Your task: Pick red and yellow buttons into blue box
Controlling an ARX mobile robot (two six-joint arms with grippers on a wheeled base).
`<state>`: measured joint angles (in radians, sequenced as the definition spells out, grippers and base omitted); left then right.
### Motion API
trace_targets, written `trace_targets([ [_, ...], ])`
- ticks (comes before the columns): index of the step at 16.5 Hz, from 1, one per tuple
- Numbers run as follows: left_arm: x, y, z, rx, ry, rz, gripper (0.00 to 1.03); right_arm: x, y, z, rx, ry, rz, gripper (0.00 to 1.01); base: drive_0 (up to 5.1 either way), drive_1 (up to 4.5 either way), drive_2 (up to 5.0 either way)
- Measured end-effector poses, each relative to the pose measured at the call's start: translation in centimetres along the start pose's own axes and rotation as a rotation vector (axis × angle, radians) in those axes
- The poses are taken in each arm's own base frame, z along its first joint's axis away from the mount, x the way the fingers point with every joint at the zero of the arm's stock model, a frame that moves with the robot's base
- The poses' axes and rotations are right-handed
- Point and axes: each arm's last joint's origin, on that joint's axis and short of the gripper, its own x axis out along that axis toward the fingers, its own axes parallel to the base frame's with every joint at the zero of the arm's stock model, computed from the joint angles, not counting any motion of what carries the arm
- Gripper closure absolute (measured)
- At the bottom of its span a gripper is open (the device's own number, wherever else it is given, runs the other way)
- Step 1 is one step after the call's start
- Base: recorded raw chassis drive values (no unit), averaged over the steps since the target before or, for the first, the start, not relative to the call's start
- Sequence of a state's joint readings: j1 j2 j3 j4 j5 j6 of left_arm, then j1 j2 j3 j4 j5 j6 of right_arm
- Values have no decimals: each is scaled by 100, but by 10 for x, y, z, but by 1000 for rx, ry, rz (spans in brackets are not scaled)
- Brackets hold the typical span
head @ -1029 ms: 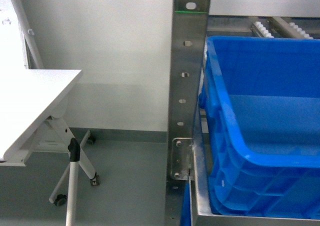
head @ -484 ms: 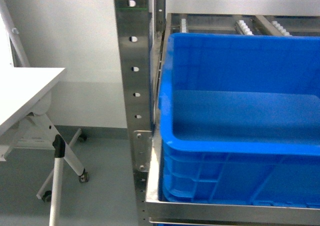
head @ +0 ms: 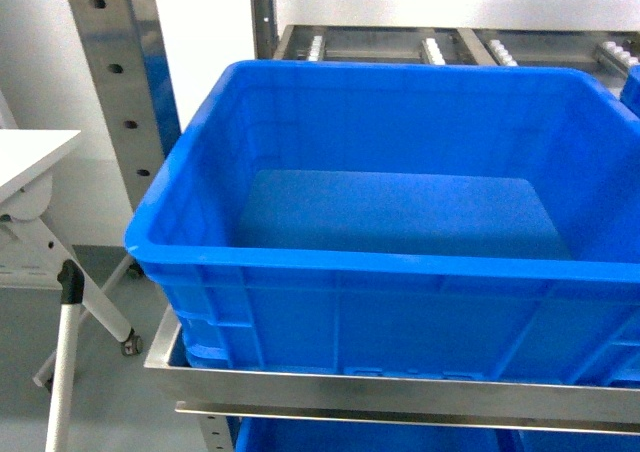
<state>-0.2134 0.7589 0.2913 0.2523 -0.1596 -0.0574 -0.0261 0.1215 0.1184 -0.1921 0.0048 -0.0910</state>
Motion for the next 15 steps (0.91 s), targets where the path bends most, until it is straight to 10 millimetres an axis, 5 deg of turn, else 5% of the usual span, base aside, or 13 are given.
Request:
trace_targets([
  [15,0,0,0,1,4,0,72,0,0,0,0,1,0,73,492,-340,-122],
])
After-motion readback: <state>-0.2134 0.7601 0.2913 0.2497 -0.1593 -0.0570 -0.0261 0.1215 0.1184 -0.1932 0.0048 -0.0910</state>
